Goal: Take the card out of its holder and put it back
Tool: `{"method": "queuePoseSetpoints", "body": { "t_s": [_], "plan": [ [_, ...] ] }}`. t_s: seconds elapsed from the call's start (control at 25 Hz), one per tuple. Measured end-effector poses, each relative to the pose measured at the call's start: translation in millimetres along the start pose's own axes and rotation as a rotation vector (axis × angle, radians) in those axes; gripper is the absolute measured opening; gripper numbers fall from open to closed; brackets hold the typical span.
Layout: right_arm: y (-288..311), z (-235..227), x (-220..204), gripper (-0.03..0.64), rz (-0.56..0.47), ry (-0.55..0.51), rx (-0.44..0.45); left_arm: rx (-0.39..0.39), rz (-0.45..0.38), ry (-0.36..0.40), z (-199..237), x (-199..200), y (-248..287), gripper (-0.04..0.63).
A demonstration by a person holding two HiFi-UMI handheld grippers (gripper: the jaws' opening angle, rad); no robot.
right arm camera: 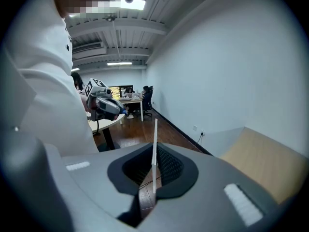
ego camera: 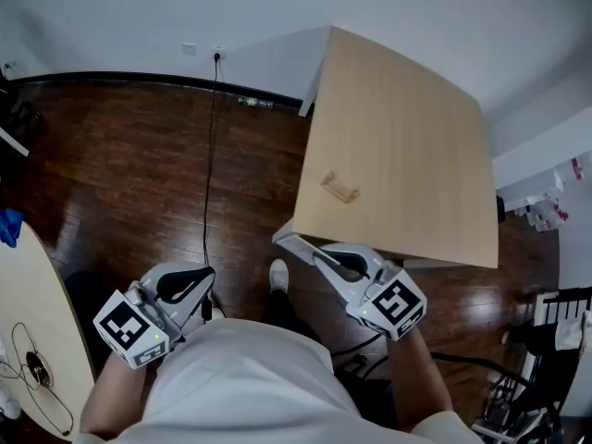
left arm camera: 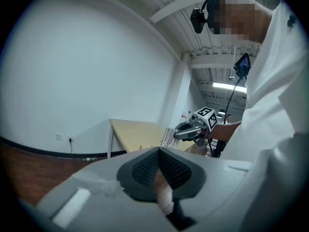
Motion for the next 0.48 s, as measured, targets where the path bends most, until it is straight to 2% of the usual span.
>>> {"method": "queuePoseSetpoints", "body": {
  "t_s": [0.24,0.48],
  "plan": [
    [4,33,1,0.020,-0.016,0.034,-0.023,-0.021,0.004,0.020,6,-11,-19,0.002],
    [-2,36,1,0.020,-0.021,0.052,-0.056,-0.054,0.003,0.027,7,-11,-20,0.002]
  ]
}}
Point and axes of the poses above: the fingertips, and each gripper's own axes: y forward along the fingers, z to its left, x out of its top, the point moved 6 cm from there along -y, backward along the fingers, and after that the axes turned 11 degrees about x, right-handed, at the moved point
